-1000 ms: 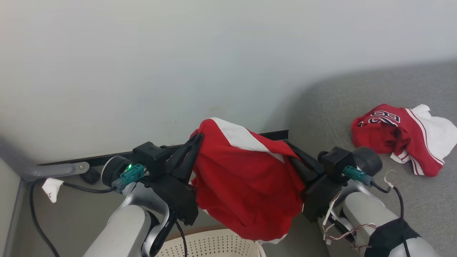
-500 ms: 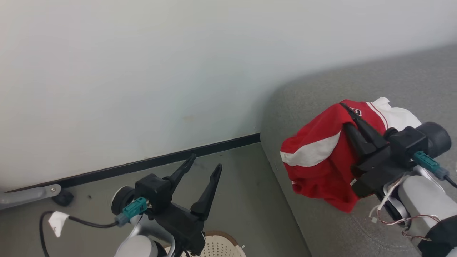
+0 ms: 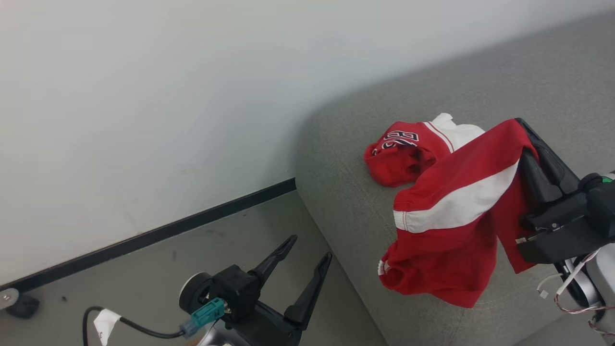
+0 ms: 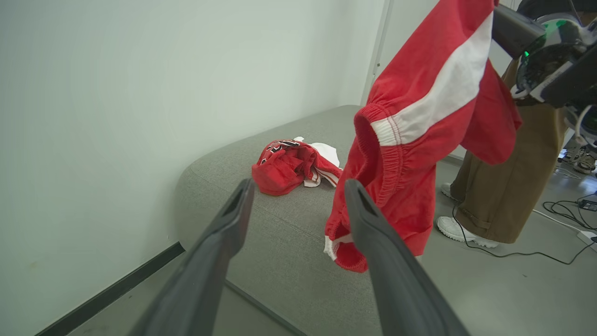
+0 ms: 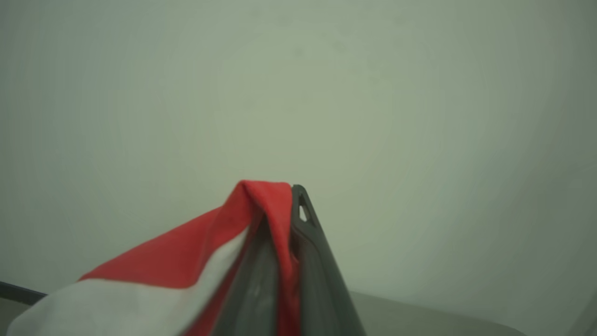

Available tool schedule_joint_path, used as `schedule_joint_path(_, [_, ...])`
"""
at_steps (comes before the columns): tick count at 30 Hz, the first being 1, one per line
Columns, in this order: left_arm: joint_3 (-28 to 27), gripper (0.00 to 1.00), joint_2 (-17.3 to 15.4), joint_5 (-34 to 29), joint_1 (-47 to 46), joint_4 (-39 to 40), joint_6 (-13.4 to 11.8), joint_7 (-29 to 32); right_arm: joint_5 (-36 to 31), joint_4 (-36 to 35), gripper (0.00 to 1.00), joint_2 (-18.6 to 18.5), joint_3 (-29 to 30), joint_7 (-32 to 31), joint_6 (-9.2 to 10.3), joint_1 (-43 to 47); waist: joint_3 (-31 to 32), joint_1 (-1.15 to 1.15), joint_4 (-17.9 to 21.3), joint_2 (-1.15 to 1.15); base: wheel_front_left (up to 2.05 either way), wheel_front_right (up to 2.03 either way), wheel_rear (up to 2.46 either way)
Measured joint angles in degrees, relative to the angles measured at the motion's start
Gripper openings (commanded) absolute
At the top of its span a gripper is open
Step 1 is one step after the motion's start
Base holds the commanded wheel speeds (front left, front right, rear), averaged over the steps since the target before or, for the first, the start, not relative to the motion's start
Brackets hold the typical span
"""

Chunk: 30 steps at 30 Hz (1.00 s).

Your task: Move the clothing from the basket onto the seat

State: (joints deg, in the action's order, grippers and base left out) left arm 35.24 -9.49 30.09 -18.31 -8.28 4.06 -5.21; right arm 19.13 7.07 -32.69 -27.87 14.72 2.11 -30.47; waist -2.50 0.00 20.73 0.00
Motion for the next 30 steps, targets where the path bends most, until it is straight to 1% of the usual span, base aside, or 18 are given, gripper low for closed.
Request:
schedule_joint_path(2, [0.43,1.0,0.04,-0.13,0.1,0.2,0.0,-0.02,0.0,-1.38,0.0,-0.27,0.35,0.01,0.42,0.6,-0.19,0.0,1.44,0.0,0.0,0.0,0.0])
schedule_joint_path(5, [0.77,1.0,0.01,-1.13,0.29,0.55,0.02,-0.31,0.0,-2.7,0.0,-0.52,0.62,0.01,0.49,0.8,-0.53,0.0,3.61,0.0,0.0,0.0,0.0])
schedule_joint_path(7, [0.96,1.0,-0.02,-1.3,0.87,0.7,0.04,-0.44,0.02,-3.31,0.0,-0.66,0.91,0.0,0.97,0.88,-0.77,0.0,5.1,0.0,0.0,0.0,0.0])
schedule_joint_path(9, [1.32,1.0,-0.21,-1.45,1.47,0.79,0.04,-0.44,0.09,-3.81,0.0,-0.98,1.31,0.0,0.98,1.18,-1.01,0.0,6.54,0.0,0.0,0.0,0.0])
schedule_joint_path(13, [2.63,1.0,0.51,-1.81,1.26,1.02,0.1,-0.41,0.99,-5.06,0.0,-3.12,3.03,0.01,1.49,4.07,-1.71,0.0,9.16,0.0,0.0,0.0,0.0])
schedule_joint_path(15, [2.97,1.0,0.73,-1.94,0.62,0.9,0.56,-0.35,1.99,-5.08,0.0,-3.66,4.08,0.0,1.92,4.98,-2.72,0.0,10.24,0.0,0.0,0.0,0.0])
schedule_joint_path(19, [2.97,1.0,0.44,-1.94,-0.13,0.46,0.78,-0.35,2.68,-4.27,0.0,-3.55,4.7,0.0,1.91,4.07,-3.87,0.01,10.84,0.0,0.0,0.0,0.0])
schedule_joint_path(22, [2.89,1.0,0.42,-1.98,-0.13,0.49,0.85,-0.37,3.02,-2.49,0.0,-3.48,5.08,-0.02,1.08,0.73,-4.34,0.01,10.81,0.0,0.0,0.0,0.0])
schedule_joint_path(25, [2.37,1.0,-0.07,-2.37,-0.1,0.64,0.66,-0.43,3.64,0.12,0.0,-2.71,5.23,-0.15,-0.24,-4.27,-4.67,0.01,10.51,0.0,0.0,0.0,0.0])
schedule_joint_path(27, [2.05,1.0,-0.59,-2.44,-0.09,1.01,0.44,-0.44,4.3,2.35,0.0,-2.15,5.53,-0.59,-1.29,-7.62,-4.93,0.01,10.25,0.0,0.0,0.0,0.0])
schedule_joint_path(30, [2.21,1.0,-0.29,-2.58,-0.19,1.83,0.38,-0.43,6.16,7.03,0.0,-2.37,7.01,-1.13,-2.53,-11.12,-5.42,0.01,9.5,0.0,0.0,0.0,0.0])
